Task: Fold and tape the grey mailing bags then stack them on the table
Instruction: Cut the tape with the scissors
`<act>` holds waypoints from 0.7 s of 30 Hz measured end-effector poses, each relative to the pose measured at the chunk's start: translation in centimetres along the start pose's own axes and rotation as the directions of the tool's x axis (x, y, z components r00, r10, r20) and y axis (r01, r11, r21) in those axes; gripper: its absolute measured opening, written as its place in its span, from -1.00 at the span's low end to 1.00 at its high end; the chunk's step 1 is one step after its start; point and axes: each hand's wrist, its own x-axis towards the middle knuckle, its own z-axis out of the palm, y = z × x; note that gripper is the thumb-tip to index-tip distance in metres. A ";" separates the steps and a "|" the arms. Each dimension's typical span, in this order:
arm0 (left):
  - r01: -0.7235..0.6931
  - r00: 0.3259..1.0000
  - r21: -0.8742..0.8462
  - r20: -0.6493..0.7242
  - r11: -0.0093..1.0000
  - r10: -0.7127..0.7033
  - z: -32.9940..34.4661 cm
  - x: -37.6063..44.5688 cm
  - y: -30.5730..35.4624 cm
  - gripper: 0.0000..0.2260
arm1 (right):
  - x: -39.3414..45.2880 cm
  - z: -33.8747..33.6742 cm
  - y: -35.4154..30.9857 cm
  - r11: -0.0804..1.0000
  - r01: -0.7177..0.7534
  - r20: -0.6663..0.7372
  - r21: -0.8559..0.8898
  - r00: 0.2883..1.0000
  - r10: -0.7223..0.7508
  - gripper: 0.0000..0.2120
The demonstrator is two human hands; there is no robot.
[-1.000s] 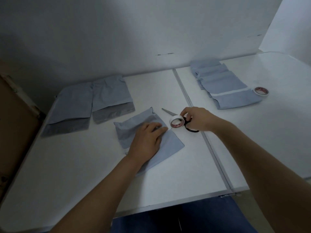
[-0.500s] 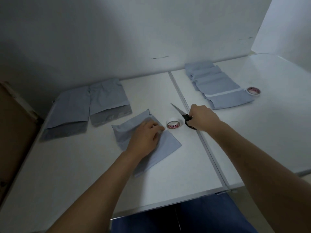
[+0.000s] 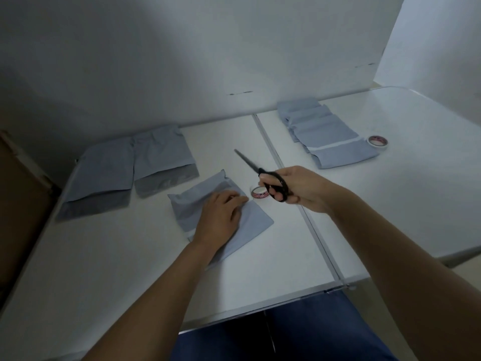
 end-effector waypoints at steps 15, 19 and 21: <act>0.022 1.000 -0.004 -0.009 1.000 -0.022 0.2 0.1 0.0 -0.74 | -3.7 0.2 1.7 0.774 -0.356 -0.148 -0.523 0.933 0.329 -0.49; 0.017 1.000 -0.007 -0.017 1.000 -0.017 0.2 -0.1 -0.2 -0.74 | -3.1 0.8 2.4 0.806 -0.321 -0.146 -0.498 0.947 0.288 -0.49; 0.012 1.000 -0.007 -0.023 1.000 -0.012 0.2 -0.1 -0.1 -0.74 | -2.9 1.1 2.6 0.814 -0.315 -0.156 -0.489 0.949 0.274 -0.50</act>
